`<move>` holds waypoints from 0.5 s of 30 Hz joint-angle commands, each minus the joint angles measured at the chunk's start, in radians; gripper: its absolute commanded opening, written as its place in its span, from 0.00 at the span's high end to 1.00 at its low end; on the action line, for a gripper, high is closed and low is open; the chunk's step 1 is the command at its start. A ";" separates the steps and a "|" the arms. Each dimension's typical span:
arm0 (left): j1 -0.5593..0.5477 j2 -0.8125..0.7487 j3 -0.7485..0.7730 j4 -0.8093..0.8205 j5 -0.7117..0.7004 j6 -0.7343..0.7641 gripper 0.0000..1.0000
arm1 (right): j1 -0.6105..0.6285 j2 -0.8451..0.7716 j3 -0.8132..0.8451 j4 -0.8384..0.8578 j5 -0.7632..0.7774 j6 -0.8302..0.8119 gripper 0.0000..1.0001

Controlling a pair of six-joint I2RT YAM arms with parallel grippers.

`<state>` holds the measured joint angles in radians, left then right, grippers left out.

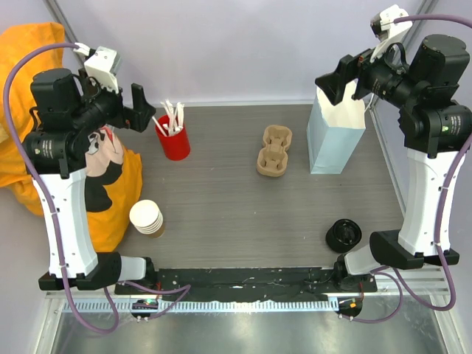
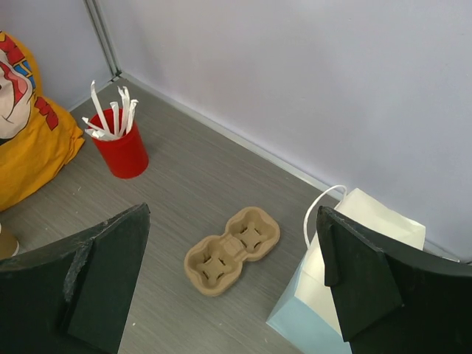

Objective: Pack the takeout coffee

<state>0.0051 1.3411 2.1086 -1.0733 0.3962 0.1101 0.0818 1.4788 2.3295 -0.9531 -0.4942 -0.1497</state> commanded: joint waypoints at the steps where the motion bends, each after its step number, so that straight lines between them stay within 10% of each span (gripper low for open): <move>1: 0.003 -0.014 -0.001 0.023 0.035 -0.013 0.00 | 0.001 -0.026 0.007 0.017 -0.033 -0.007 0.00; 15: 0.004 -0.011 -0.048 0.041 0.085 -0.020 0.00 | 0.001 -0.028 -0.071 0.002 -0.077 -0.143 0.00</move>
<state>0.0055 1.3396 2.0701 -1.0710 0.4316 0.1078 0.0818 1.4769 2.2795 -0.9623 -0.5529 -0.2394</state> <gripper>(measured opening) 0.996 0.996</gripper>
